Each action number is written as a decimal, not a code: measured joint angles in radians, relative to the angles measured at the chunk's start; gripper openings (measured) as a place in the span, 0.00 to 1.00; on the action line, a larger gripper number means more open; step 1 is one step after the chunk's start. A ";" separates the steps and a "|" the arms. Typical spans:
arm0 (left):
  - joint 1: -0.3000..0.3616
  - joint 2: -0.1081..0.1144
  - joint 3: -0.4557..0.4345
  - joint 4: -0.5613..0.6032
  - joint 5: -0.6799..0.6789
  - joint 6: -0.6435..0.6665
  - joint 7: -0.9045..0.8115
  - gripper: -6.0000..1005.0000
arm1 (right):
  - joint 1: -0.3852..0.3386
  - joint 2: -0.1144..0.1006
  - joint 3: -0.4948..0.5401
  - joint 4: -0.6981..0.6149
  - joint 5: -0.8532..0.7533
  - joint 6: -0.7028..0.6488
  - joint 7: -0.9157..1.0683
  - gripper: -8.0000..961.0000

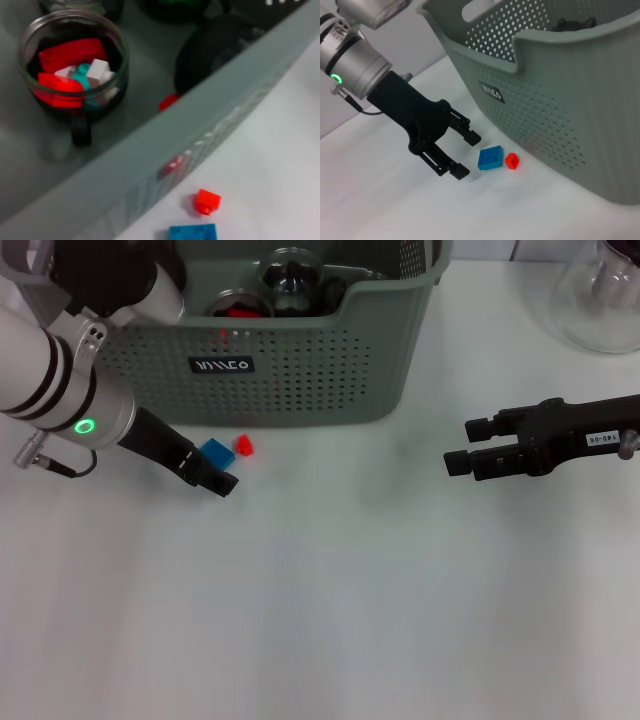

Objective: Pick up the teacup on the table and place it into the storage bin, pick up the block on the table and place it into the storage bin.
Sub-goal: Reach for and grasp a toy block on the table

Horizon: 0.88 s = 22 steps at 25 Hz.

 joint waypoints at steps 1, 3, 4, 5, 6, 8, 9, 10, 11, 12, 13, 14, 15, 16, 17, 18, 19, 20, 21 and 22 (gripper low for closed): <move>-0.006 0.000 0.001 -0.009 0.007 -0.009 -0.002 0.83 | 0.000 0.000 0.000 0.000 0.000 0.000 0.000 0.83; -0.016 0.000 0.001 -0.026 0.014 -0.022 -0.006 0.83 | 0.000 0.000 0.001 0.000 0.000 0.000 0.000 0.83; -0.021 0.000 0.002 -0.035 0.017 -0.028 -0.009 0.83 | 0.000 0.000 0.001 0.000 0.001 0.000 0.000 0.83; -0.026 0.000 0.002 -0.045 0.020 -0.035 -0.013 0.83 | 0.000 0.000 0.002 0.000 0.001 0.000 0.000 0.83; -0.032 0.001 0.002 -0.056 0.025 -0.042 -0.019 0.83 | 0.000 0.000 0.003 0.000 0.001 0.000 0.000 0.83; -0.046 0.001 0.005 -0.080 0.042 -0.060 -0.029 0.83 | 0.000 0.000 0.006 0.000 0.001 0.000 0.000 0.83; -0.051 0.001 0.007 -0.091 0.049 -0.068 -0.032 0.83 | 0.000 0.000 0.008 0.000 0.001 0.000 0.000 0.83; -0.056 0.000 0.009 -0.100 0.053 -0.074 -0.033 0.83 | 0.000 0.000 0.009 0.000 0.001 0.000 0.000 0.83; -0.060 0.000 0.010 -0.108 0.056 -0.079 -0.035 0.83 | 0.000 0.000 0.009 0.000 0.001 0.000 0.000 0.83; -0.068 -0.001 0.011 -0.120 0.057 -0.086 -0.038 0.83 | 0.000 0.000 0.010 0.000 0.001 0.000 0.000 0.83; -0.072 -0.001 0.011 -0.128 0.058 -0.089 -0.040 0.83 | 0.000 0.000 0.010 -0.001 0.001 0.000 0.000 0.83; -0.078 0.000 0.012 -0.136 0.059 -0.093 -0.043 0.83 | 0.000 0.000 0.011 -0.002 0.001 0.000 0.000 0.83; -0.082 0.000 0.013 -0.144 0.061 -0.096 -0.046 0.83 | 0.000 0.000 0.011 -0.002 0.001 0.000 0.000 0.83; -0.085 0.000 0.013 -0.148 0.063 -0.098 -0.046 0.83 | 0.000 -0.001 0.011 -0.002 0.001 0.001 0.001 0.83; -0.090 0.000 0.014 -0.153 0.067 -0.101 -0.047 0.83 | 0.000 -0.001 0.012 -0.003 0.001 0.001 0.001 0.83; -0.093 0.000 0.014 -0.154 0.069 -0.103 -0.047 0.83 | 0.001 -0.001 0.012 -0.003 0.001 0.001 0.001 0.83; -0.095 -0.001 0.014 -0.155 0.071 -0.104 -0.048 0.83 | 0.002 -0.001 0.012 -0.004 0.001 0.001 0.001 0.83; -0.097 -0.001 0.016 -0.156 0.072 -0.106 -0.050 0.83 | 0.002 -0.002 0.012 -0.005 0.001 0.001 0.001 0.83; -0.098 -0.001 0.019 -0.157 0.072 -0.107 -0.052 0.83 | 0.002 -0.002 0.012 -0.006 0.001 0.001 0.001 0.83; -0.099 -0.001 0.025 -0.160 0.072 -0.110 -0.056 0.83 | 0.003 -0.002 0.012 -0.007 0.001 0.001 0.001 0.83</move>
